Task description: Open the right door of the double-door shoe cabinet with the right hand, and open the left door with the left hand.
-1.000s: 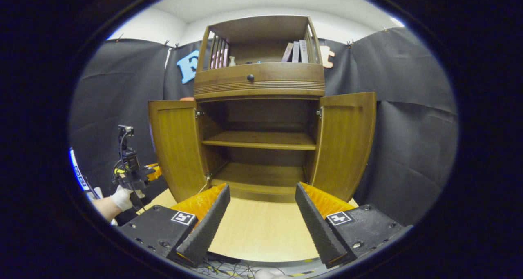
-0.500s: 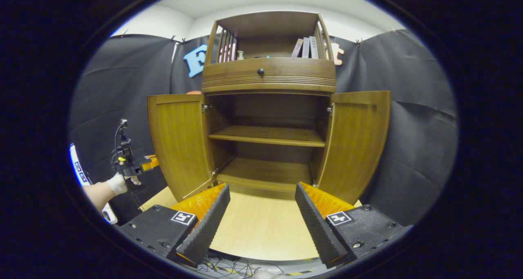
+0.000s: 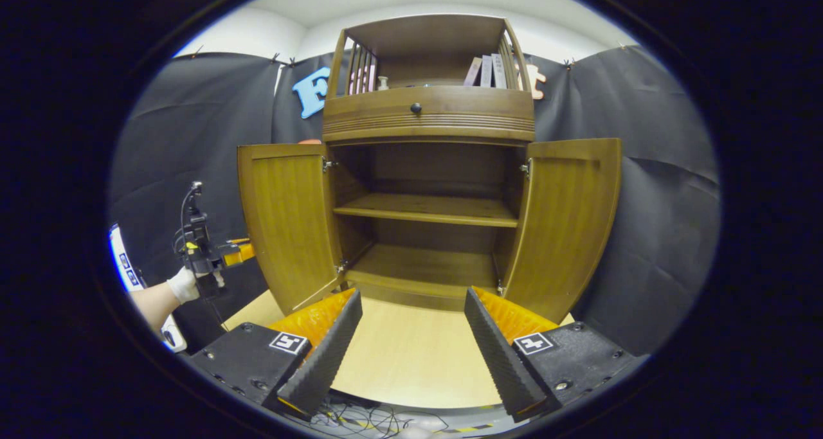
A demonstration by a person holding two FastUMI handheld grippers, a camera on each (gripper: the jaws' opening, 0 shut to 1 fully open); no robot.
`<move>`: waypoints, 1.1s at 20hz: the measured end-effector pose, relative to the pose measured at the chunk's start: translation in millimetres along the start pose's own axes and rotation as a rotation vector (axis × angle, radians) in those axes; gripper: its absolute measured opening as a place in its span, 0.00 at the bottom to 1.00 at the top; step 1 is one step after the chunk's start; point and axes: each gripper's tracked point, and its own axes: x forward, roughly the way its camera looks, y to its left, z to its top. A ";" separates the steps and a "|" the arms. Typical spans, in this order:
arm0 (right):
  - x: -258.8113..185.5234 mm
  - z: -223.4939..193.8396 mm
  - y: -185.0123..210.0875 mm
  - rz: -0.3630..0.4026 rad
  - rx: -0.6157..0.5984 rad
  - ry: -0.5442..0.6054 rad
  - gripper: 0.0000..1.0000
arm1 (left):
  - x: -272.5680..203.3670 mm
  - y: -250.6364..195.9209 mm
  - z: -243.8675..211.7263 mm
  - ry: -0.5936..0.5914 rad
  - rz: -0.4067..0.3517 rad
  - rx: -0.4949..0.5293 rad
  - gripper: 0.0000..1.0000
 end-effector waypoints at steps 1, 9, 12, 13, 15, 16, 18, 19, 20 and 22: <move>0.1 0.2 -0.2 0.002 0.002 -0.003 1.00 | -3.9 2.5 1.6 -0.002 0.008 -0.002 0.48; 0.0 8.8 -8.1 -0.005 0.009 -0.055 1.00 | -54.8 -12.3 36.9 0.001 0.119 0.056 0.95; 0.6 11.6 -16.1 -0.016 0.021 -0.081 1.00 | -73.1 -34.3 64.2 -0.015 0.170 0.115 0.95; 0.9 12.9 -19.9 -0.021 0.029 -0.087 1.00 | -77.0 -44.5 72.0 -0.012 0.177 0.125 0.87; 11.3 14.6 -27.0 -0.033 0.048 -0.097 1.00 | -83.1 -64.3 88.5 -0.010 0.199 0.133 0.96; 10.6 14.9 -32.9 -0.041 0.058 -0.101 1.00 | -85.3 -72.5 96.2 -0.007 0.213 0.124 0.96; 8.9 17.3 -44.7 -0.059 0.072 -0.112 1.00 | -84.9 -96.4 113.5 -0.028 0.218 0.090 0.96; 8.5 17.5 -51.0 -0.069 0.076 -0.115 1.00 | -84.2 -109.8 121.7 -0.040 0.219 0.073 0.96; 8.6 18.0 -58.4 -0.080 0.079 -0.116 1.00 | -83.6 -120.9 128.4 -0.053 0.229 0.067 1.00; 7.5 16.7 -69.9 -0.097 0.084 -0.115 1.00 | -79.9 -142.3 133.3 -0.063 0.253 0.068 0.96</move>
